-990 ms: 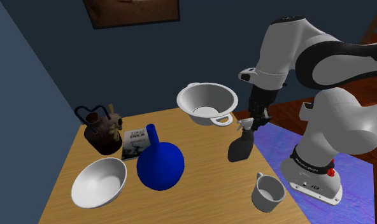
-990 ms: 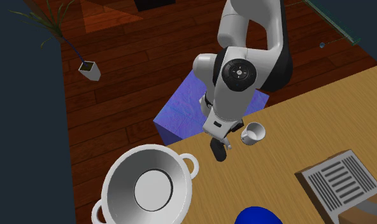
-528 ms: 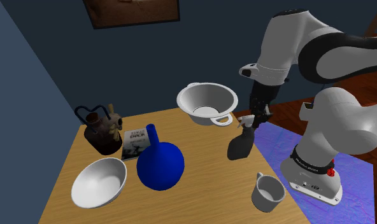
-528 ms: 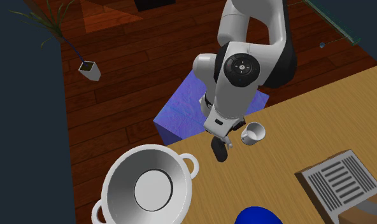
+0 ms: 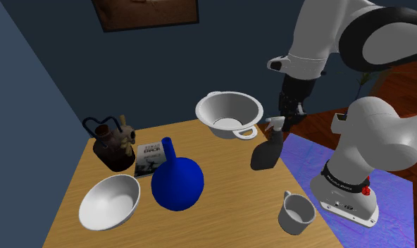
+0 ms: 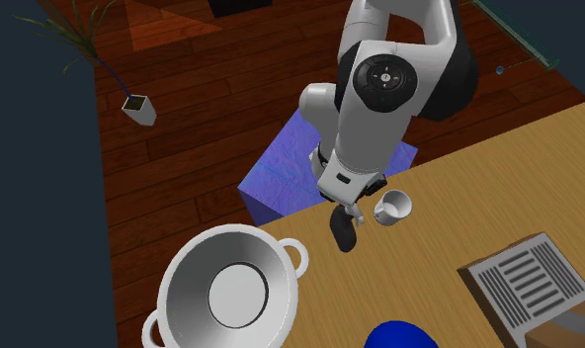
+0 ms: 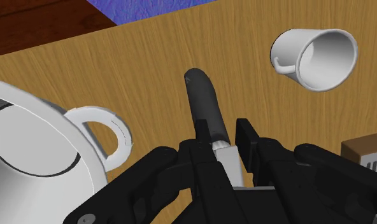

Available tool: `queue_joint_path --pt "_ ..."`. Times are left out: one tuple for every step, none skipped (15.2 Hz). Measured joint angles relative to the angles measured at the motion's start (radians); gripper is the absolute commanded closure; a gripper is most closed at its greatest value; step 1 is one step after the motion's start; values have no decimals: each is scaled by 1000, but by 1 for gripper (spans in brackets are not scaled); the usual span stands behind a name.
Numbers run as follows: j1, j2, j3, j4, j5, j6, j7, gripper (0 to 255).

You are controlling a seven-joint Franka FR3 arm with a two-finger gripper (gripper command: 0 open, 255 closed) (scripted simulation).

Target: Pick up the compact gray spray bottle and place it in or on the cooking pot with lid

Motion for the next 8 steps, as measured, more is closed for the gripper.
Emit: queue_joint_path --pt "0 5 0 15 0 -10 2 255" --pt "0 16 0 32 -1 -16 2 255" --pt "0 16 -1 47 -1 -30 4 255" --pt "-2 14 -3 59 -4 -45 4 255" --pt "-1 18 -3 75 -3 -56 6 255" --pt "-1 19 -3 86 -4 -66 6 255" --pt "-2 23 -5 102 -6 -79 6 255" --pt "-2 25 -5 117 -6 -92 9 255"
